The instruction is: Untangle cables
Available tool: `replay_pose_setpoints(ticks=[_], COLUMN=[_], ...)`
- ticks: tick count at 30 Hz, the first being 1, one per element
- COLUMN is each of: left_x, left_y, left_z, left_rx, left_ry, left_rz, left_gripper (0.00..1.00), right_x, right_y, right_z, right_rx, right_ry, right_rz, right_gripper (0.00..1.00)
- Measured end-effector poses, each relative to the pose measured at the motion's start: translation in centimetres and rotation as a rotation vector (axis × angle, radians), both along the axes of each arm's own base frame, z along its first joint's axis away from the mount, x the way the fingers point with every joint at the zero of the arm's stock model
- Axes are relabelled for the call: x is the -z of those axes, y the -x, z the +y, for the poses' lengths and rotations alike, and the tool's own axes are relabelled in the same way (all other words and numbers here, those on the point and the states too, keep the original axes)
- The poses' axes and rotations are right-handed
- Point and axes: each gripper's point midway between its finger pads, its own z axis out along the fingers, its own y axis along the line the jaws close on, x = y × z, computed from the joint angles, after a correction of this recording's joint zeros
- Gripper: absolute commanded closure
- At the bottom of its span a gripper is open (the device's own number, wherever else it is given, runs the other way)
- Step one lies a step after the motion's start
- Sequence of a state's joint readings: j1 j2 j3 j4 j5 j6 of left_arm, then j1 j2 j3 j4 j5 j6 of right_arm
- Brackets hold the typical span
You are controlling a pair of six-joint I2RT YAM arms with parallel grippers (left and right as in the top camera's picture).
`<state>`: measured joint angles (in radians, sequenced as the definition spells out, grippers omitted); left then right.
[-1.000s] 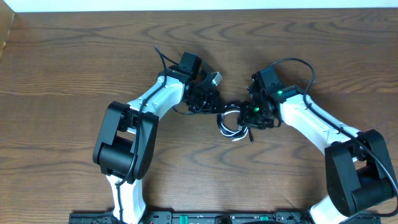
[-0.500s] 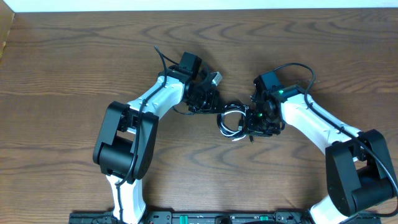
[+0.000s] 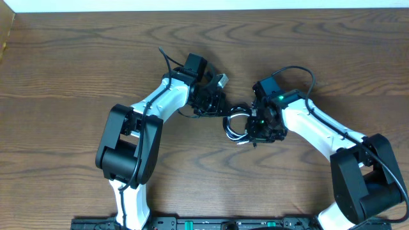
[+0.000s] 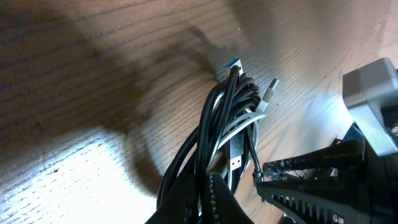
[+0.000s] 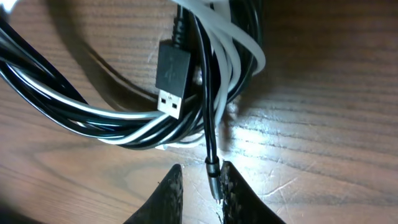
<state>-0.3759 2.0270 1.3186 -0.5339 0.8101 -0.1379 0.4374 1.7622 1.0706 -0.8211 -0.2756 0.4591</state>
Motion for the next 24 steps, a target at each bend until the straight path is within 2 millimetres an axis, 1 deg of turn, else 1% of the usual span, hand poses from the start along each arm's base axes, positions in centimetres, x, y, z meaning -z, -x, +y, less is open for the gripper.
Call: replay_pose_setpoints(ticks=[5, 8, 11, 15, 17, 22, 24], left_x=[0.0, 0.0, 0.0, 0.0, 0.0, 0.0, 0.0], left_y=[0.0, 0.0, 0.0, 0.0, 0.0, -0.1, -0.1], left_z=[0.0, 0.0, 0.0, 0.0, 0.0, 0.0, 0.1], left_rx=[0.0, 0.0, 0.0, 0.0, 0.0, -0.001, -0.002], left_ry=[0.0, 0.0, 0.0, 0.0, 0.0, 0.0, 0.0], left_rz=[0.0, 0.0, 0.0, 0.0, 0.0, -0.003, -0.003], left_gripper=[0.92, 0.93, 0.93, 0.92, 0.92, 0.93, 0.92], right_x=[0.3, 0.6, 0.7, 0.7, 0.7, 0.4, 0.3], right_y=[0.4, 0.8, 0.6, 0.2, -0.3, -2.8, -3.4], right_z=[-0.2, -0.5, -0.5, -0.4, -0.2, 0.9, 1.1], right_rx=[0.0, 0.001, -0.001, 0.001, 0.001, 0.014, 0.023], right_ry=[0.008, 0.018, 0.02, 0.015, 0.007, -0.038, -0.048], right_rz=[0.01, 0.022, 0.012, -0.007, -0.029, -0.132, -0.153], right_gripper=[0.82, 0.9, 0.99, 0.99, 0.99, 0.99, 0.99])
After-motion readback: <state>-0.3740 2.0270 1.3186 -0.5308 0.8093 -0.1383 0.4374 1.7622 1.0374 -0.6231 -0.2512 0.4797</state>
